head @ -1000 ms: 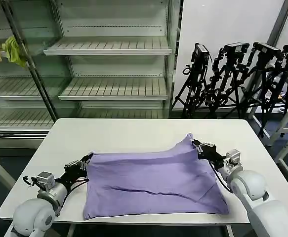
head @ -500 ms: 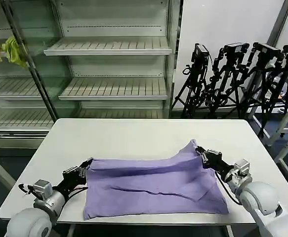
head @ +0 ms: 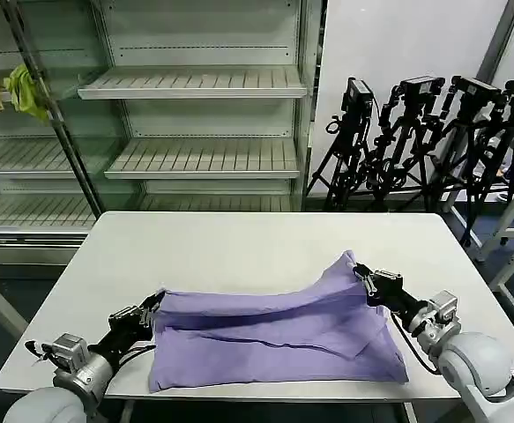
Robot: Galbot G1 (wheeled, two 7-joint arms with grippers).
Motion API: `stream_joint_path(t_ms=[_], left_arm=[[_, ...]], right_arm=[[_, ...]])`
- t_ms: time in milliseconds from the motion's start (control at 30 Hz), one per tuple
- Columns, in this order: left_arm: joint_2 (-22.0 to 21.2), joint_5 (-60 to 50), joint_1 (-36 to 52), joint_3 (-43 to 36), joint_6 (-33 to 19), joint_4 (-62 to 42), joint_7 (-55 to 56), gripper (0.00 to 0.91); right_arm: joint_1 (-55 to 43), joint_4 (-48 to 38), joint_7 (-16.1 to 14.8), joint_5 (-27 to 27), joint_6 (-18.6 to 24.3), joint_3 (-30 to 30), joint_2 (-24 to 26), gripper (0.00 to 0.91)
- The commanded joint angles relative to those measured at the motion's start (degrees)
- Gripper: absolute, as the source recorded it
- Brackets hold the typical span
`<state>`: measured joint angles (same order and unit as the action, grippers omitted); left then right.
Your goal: Fold and organize the clothes.
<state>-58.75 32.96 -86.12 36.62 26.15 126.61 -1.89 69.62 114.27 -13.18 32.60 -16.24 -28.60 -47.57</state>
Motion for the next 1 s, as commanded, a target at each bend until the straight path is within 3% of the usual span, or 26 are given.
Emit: stream_joint_path(t_ms=[33, 1000], left_arm=[[-0.1, -0.1, -2.6, 1.2, 0.0, 2.3, 0.0, 0.000], [-1.0, -5.9, -8.2, 0.4, -0.3, 0.8, -0.4, 0.000]], right_arm=[[1.3, 1.6, 0.0, 0.1, 0.0, -1.6, 0.3, 0.000], [9.2, 2.5, -0.8, -6.3, 2.7, -0.6, 3.0, 0.000]])
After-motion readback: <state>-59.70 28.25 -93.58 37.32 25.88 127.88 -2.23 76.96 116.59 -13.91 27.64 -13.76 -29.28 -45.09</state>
